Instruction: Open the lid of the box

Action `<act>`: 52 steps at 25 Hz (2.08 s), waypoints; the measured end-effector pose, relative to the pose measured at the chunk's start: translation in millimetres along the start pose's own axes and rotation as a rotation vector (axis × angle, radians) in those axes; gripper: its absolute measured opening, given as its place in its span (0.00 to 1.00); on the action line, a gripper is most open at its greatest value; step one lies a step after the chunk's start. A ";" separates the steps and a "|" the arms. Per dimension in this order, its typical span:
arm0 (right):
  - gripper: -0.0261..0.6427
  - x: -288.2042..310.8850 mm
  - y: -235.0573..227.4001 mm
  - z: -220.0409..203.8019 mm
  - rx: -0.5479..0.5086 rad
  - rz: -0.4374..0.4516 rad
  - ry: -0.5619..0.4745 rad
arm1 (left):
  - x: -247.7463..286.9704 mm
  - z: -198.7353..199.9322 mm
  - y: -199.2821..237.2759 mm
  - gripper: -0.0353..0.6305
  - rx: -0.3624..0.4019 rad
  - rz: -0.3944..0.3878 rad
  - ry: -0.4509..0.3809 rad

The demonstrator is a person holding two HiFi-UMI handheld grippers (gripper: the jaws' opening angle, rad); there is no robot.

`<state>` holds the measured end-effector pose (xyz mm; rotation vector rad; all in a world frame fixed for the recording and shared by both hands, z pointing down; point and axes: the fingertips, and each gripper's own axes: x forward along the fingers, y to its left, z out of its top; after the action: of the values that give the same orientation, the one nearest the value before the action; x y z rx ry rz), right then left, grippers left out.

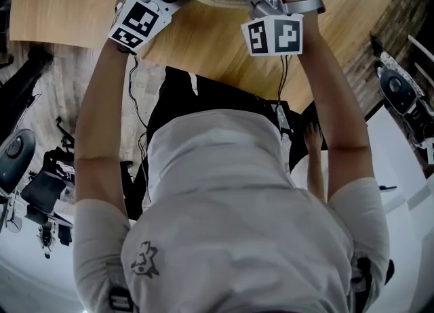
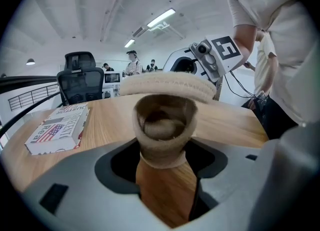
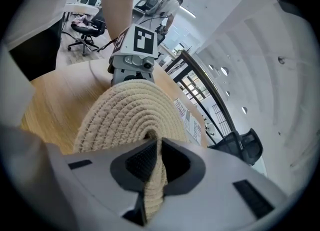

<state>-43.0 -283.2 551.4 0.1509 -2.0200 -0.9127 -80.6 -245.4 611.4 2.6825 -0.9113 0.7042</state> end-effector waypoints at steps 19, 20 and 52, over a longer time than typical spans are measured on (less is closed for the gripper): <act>0.09 -93.9 -32.9 -23.9 0.305 -0.136 0.051 | -19.8 35.0 -3.2 0.50 -0.037 0.063 -0.010; 0.09 -99.5 -33.3 -24.2 0.312 -0.146 0.051 | -23.7 41.1 -3.5 0.50 -0.047 0.073 -0.019; 0.09 -280.8 14.6 91.3 0.786 -0.359 -0.210 | -210.1 176.4 -129.4 0.39 -0.147 0.147 -0.329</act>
<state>58.3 -103.2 339.9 0.9017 -2.5025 -0.2914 -80.8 -98.2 346.2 2.6623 -1.1973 0.2094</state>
